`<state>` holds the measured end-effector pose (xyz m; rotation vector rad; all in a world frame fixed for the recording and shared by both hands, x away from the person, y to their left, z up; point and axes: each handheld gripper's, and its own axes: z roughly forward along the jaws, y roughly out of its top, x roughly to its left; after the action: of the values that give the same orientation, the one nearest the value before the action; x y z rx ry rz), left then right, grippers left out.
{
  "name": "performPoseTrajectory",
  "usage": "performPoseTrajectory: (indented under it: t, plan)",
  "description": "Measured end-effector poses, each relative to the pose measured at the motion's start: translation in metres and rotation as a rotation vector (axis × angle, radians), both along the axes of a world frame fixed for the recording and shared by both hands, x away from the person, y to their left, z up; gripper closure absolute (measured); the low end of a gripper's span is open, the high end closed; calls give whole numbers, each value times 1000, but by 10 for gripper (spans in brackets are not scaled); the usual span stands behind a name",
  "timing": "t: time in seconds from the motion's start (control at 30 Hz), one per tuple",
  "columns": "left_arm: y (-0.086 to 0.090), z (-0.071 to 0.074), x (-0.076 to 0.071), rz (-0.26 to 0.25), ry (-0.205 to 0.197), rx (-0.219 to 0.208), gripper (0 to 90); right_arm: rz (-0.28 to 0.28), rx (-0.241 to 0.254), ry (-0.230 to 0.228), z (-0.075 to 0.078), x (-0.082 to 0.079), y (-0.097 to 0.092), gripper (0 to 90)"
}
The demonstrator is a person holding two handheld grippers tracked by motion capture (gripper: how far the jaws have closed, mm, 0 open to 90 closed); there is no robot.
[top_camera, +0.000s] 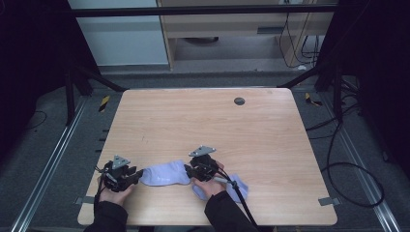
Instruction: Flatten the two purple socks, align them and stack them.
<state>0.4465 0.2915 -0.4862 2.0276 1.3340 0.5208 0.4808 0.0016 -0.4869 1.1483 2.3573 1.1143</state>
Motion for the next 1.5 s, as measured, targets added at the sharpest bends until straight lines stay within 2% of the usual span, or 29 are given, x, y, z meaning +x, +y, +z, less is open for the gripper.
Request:
performPoseTrajectory:
  t: [0.17,0.27,0.3,0.33,0.37,0.4,0.47,0.7,0.8,0.87,1.07,1.4,1.5]
  plan:
    - [-3,-3,1,-20,23,5,725,-2,-31,13,-12,4,7,608]
    - [-4,-4,1,-25,31,13,760,0,-32,6,-15,5,8,637]
    - [-5,-5,2,-25,33,13,777,0,-30,6,-15,5,8,662]
    - [-6,-5,2,-31,39,13,809,2,-25,12,-14,5,8,726]
    - [-6,-5,2,-31,39,13,823,2,-25,12,-14,5,8,726]
    - [-7,-4,2,-35,45,12,845,9,-21,17,-14,4,8,812]
    - [-7,-3,2,-41,47,11,862,9,-16,16,-13,3,8,856]
    - [-4,8,-3,-41,13,-42,871,23,31,12,-1,-2,3,866]
    - [-4,16,-8,-54,-9,-74,872,36,51,-8,13,-7,-4,866]
    - [-5,18,-10,-60,-15,-79,872,40,56,-9,16,-8,-5,866]
    - [-17,37,-17,-91,-55,-118,873,60,71,-32,37,-14,-22,867]
    - [-37,49,-24,-125,-74,-157,872,70,61,-50,55,-25,-49,867]
    - [-46,51,-25,-137,-75,-149,873,68,60,-53,59,-29,-60,867]
